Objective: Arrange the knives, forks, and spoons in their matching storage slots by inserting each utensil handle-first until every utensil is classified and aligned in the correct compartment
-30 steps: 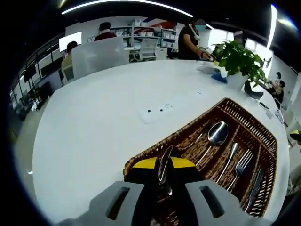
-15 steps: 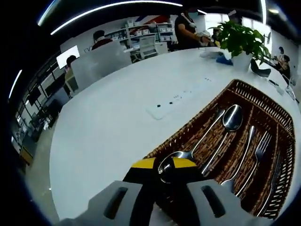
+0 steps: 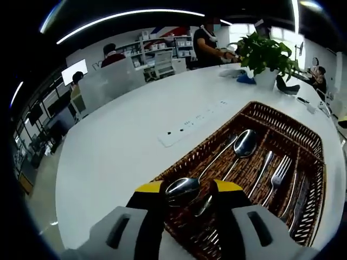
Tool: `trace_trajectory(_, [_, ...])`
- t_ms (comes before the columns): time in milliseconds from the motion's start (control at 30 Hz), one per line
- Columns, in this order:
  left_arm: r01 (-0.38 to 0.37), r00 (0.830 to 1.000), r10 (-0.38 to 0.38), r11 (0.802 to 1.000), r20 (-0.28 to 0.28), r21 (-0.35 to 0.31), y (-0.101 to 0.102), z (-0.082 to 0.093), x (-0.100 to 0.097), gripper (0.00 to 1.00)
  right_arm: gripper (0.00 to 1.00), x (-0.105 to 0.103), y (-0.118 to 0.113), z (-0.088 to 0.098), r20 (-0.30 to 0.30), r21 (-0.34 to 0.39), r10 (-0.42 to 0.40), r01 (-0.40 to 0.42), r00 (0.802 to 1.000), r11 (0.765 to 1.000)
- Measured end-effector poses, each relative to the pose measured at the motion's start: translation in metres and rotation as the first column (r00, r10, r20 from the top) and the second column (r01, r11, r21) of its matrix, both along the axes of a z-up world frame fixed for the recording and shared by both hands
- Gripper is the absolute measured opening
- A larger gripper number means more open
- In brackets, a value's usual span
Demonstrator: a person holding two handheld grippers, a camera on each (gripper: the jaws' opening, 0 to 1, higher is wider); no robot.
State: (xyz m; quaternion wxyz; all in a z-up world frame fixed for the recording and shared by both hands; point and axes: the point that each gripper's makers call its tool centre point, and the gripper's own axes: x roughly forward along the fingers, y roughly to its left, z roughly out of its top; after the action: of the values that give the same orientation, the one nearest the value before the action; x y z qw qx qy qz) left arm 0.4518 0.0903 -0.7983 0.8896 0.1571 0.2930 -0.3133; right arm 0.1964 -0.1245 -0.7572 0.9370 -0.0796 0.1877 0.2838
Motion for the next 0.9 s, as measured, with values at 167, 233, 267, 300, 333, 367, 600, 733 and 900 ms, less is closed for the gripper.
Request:
trace_trajectory(167, [0.006,1.0,-0.006,1.0,0.011,0.001,-0.002,0.004,-0.013,0.43,0.96,0.001,0.003,0.004,0.009,0.0,0.012,-0.012,1.0,1.0])
trace_trajectory(233, [0.009,1.0,-0.009,1.0,0.015,0.0,-0.003,0.005,-0.019,0.45,0.96,0.002,0.003,0.004,0.011,0.0,0.015,-0.015,1.0,1.0])
trace_trajectory(267, [0.009,1.0,-0.009,1.0,0.021,-0.004,-0.003,0.006,-0.017,0.45,0.96,0.002,0.004,0.005,0.012,0.0,0.019,-0.019,1.0,1.0])
trace_trajectory(300, [0.012,1.0,-0.012,1.0,0.027,-0.006,-0.003,0.007,-0.018,0.47,0.96,0.002,0.005,0.005,0.013,-0.001,0.021,-0.021,1.0,1.0])
trace_trajectory(333, [0.013,0.999,-0.013,1.0,0.03,-0.007,-0.003,0.007,-0.019,0.48,0.97,0.003,0.005,0.005,0.012,-0.001,0.024,-0.024,1.0,1.0])
trace_trajectory(367, [0.011,0.999,-0.011,1.0,0.038,-0.014,-0.003,0.009,-0.025,0.5,0.97,0.003,0.006,0.005,0.013,-0.001,0.026,-0.026,1.0,1.0])
trace_trajectory(600, [0.037,0.997,-0.035,0.999,0.067,-0.027,-0.007,0.017,-0.053,0.64,0.98,0.007,0.008,0.006,0.018,-0.001,0.041,-0.041,0.999,0.999])
trace_trajectory(733, [0.045,0.996,-0.042,0.998,0.077,-0.043,-0.007,0.021,-0.068,0.7,0.98,0.01,0.007,0.005,0.016,0.002,0.042,-0.042,0.999,0.999])
trace_trajectory(900, [0.061,0.993,-0.053,0.995,0.103,-0.079,-0.01,0.033,-0.089,0.74,1.0,0.013,0.005,0.008,0.022,0.017,0.039,-0.039,0.999,0.999])
